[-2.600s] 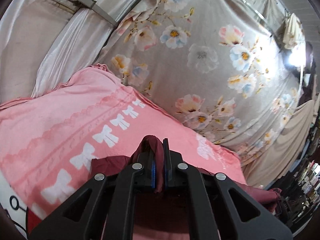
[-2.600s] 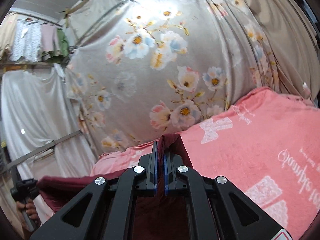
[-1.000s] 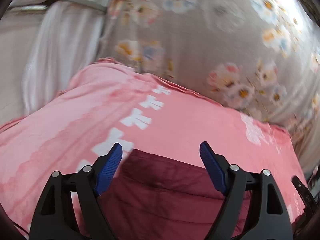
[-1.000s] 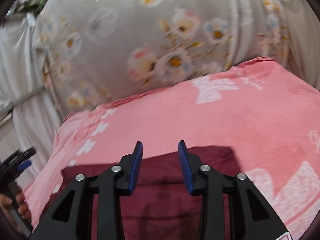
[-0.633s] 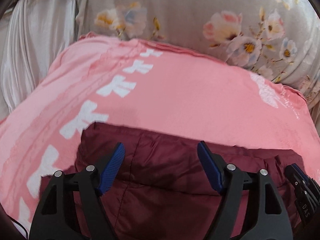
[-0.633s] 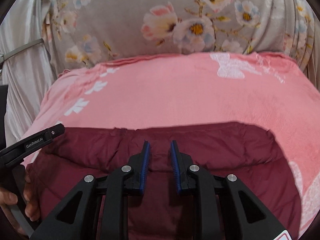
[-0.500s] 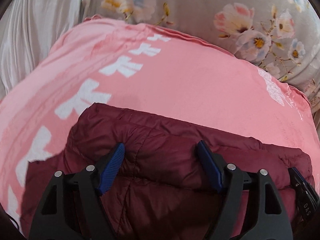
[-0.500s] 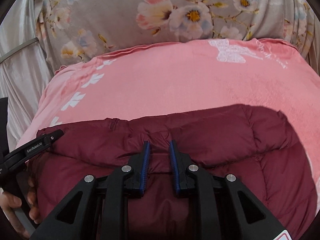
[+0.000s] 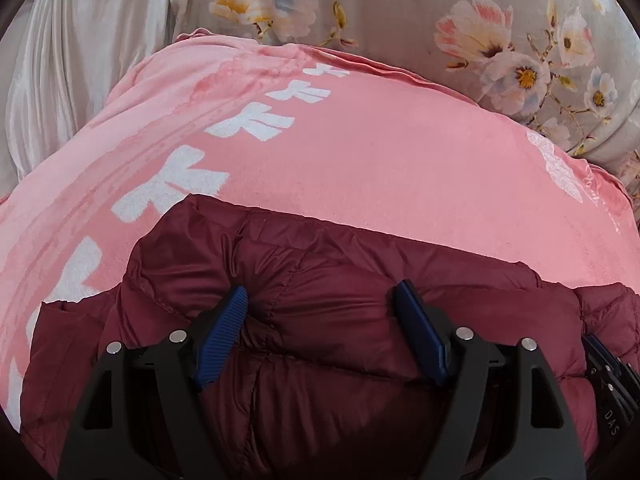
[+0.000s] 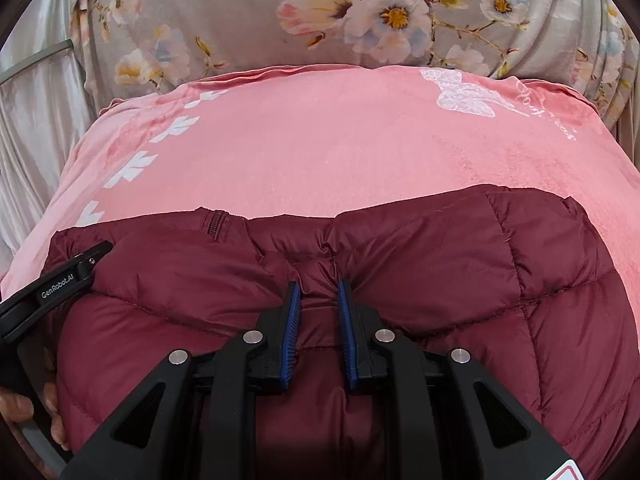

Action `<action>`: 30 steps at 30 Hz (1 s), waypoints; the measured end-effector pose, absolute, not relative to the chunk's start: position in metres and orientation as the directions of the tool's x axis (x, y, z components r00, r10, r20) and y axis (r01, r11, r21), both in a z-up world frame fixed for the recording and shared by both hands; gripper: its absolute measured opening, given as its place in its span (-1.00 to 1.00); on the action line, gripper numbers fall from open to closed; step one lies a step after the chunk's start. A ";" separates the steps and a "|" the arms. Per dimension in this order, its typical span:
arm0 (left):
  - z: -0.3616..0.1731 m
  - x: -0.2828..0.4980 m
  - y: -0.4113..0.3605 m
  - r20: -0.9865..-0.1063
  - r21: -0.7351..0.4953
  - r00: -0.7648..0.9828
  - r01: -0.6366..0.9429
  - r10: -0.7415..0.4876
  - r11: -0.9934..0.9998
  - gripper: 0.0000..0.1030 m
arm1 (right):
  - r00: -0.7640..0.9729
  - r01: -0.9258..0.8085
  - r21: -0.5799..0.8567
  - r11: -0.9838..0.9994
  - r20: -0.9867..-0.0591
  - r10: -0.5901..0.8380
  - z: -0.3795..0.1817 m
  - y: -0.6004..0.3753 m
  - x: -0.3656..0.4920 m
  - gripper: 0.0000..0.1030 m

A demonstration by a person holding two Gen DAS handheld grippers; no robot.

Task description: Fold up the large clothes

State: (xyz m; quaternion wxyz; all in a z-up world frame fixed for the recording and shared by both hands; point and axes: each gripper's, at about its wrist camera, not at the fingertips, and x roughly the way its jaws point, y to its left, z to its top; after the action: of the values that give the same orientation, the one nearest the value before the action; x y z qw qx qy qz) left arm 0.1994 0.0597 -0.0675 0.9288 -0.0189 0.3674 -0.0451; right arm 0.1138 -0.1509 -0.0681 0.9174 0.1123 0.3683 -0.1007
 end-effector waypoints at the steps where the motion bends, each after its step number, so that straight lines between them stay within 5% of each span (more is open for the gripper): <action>1: -0.068 0.200 0.059 -0.681 -0.064 0.726 0.069 -0.094 0.996 0.45 | 0.709 0.268 0.135 0.954 -0.698 -0.100 -0.068 -0.151 0.114 -0.68; 7: -0.069 0.200 0.061 -0.679 -0.079 0.727 0.069 -0.104 0.994 0.45 | 0.746 0.258 0.208 0.944 -0.664 -0.058 -0.062 -0.160 0.107 -0.67; 12: -0.043 0.180 0.098 -0.645 -0.226 0.739 0.060 -0.195 0.972 0.46 | 0.799 0.204 0.314 0.927 -0.600 0.027 -0.028 -0.143 0.075 -0.51; 18: -0.024 0.141 0.181 -0.632 -0.335 0.750 -0.038 -0.195 0.942 0.55 | 0.790 0.092 0.303 0.949 -0.602 0.116 -0.024 -0.091 0.058 -0.53; 30: -0.079 0.115 0.234 -0.698 -0.371 0.687 -0.104 -0.204 0.923 0.55 | 0.716 0.072 0.118 0.990 -0.697 0.031 -0.069 -0.043 0.067 -0.53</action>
State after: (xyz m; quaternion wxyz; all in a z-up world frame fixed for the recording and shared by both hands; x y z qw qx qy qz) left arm 0.1151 0.2336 -0.0787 0.8976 -0.1947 0.3946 -0.0278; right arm 0.0673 -0.0431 -0.0687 0.9238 0.0684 0.3765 -0.0111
